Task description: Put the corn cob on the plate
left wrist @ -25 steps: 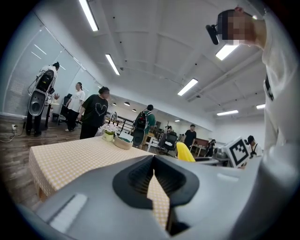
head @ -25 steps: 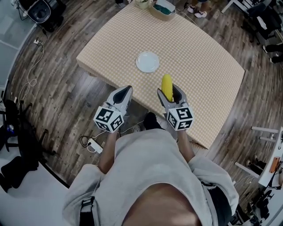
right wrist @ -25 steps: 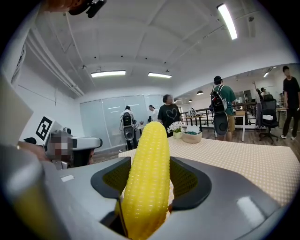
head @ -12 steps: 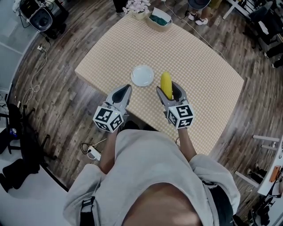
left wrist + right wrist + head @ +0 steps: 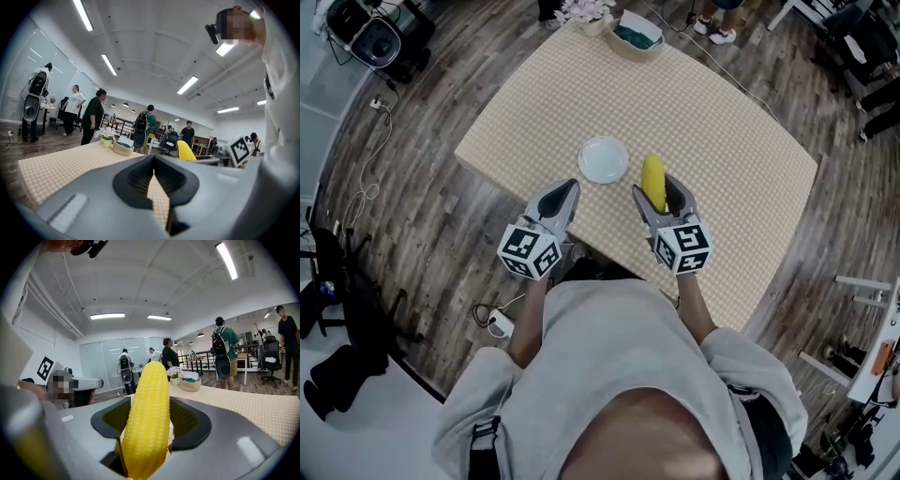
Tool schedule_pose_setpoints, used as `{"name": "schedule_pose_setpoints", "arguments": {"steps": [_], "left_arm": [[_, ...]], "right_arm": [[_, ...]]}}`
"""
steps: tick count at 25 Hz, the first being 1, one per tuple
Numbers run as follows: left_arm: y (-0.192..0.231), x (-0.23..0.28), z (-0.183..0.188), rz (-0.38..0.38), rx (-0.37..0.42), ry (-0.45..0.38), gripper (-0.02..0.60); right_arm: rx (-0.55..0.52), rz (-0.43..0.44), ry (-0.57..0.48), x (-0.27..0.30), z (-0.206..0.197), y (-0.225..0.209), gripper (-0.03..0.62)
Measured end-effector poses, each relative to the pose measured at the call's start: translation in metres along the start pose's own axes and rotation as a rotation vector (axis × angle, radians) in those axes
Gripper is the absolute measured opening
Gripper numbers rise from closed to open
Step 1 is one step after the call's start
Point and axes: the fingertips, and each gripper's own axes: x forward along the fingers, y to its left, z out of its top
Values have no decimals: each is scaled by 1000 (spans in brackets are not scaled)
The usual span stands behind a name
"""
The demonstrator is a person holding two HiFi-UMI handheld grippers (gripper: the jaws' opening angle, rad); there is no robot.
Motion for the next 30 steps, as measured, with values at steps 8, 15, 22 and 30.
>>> {"name": "schedule_pose_setpoints", "arguments": {"steps": [8,15,22,30], "left_arm": [[13,-6,-6,6,-31,23,8],[30,-3,-32,32,-78,81,8],[43,-7,-74,58,-142,143,8],[62,-5,-115,63,-197,200,8]], "right_arm": [[8,-3,33,10,-6,7,262],[44,15,111,25,-38,11,262],[80,30,197,31,-82,17,262],[102,22,293,41,-125,15,262]]}}
